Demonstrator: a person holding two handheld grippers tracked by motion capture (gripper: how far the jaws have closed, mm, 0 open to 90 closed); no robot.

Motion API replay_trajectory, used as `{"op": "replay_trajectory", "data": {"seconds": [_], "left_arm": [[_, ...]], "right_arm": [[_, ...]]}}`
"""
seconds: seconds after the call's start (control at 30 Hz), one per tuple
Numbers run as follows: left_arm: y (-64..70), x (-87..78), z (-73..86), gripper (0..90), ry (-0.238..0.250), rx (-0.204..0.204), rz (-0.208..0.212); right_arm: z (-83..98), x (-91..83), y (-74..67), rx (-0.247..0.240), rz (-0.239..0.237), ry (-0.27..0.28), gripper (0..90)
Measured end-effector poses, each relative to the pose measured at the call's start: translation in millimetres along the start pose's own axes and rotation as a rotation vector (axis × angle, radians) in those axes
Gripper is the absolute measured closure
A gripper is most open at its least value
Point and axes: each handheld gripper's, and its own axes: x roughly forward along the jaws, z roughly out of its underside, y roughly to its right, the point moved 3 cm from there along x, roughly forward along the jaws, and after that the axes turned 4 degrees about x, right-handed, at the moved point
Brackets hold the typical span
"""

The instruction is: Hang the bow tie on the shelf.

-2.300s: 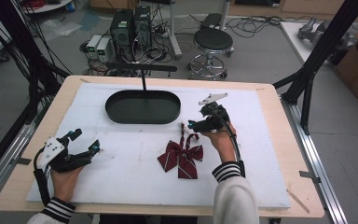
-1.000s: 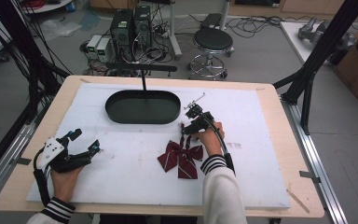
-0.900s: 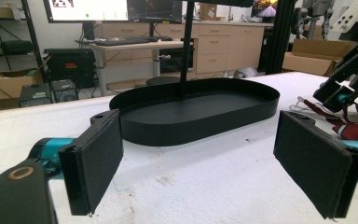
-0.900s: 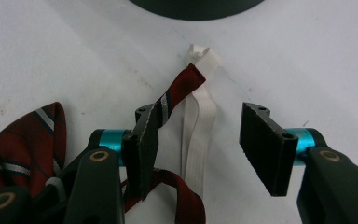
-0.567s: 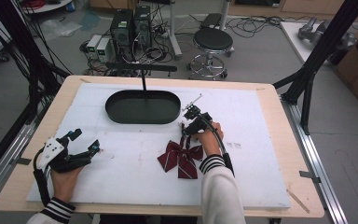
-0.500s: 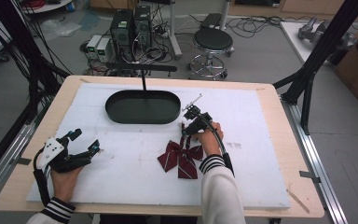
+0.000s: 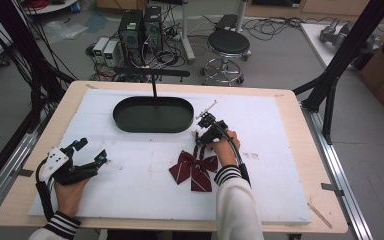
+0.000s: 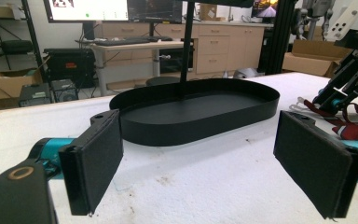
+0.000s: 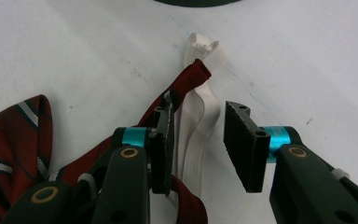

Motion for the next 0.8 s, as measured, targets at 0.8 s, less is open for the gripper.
{"op": "replay_trajectory", "data": {"seconds": [0.8], "left_arm": [[-0.1,-0.2,0.1,16.0,0.0,0.0,0.0]], "right_arm": [[0.8,1.4,3.0,0.028,-0.043,-0.015,79.0]]}}
